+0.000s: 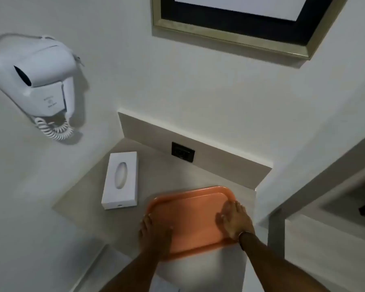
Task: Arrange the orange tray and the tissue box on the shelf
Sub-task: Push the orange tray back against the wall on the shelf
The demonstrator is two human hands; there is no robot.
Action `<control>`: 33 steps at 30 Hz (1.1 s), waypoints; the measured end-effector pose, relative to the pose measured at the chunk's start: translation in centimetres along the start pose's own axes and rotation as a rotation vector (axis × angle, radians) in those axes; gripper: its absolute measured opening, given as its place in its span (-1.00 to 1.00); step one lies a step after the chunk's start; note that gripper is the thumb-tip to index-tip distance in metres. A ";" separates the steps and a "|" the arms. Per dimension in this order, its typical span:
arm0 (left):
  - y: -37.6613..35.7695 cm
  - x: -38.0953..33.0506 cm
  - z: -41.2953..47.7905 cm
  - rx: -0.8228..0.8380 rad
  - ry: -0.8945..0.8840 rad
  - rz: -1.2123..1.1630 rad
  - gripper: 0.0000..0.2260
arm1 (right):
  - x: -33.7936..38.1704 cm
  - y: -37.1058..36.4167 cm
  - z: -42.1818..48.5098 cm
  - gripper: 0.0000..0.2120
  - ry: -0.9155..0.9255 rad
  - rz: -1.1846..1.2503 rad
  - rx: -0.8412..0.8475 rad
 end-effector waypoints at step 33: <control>1.9 -8.2 10.0 0.209 -0.252 0.074 -0.16 | -1.4 -1.4 -3.8 -0.53 -0.525 0.456 -0.225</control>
Point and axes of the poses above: each hand's wrist, its own z-axis towards the middle knuckle, its own y-axis out of the back of the hand, x = y × z, the point moved 3 cm from there along z, towards the middle knuckle, and after that the axes turned 11 degrees about y, right-handed, at the moved point
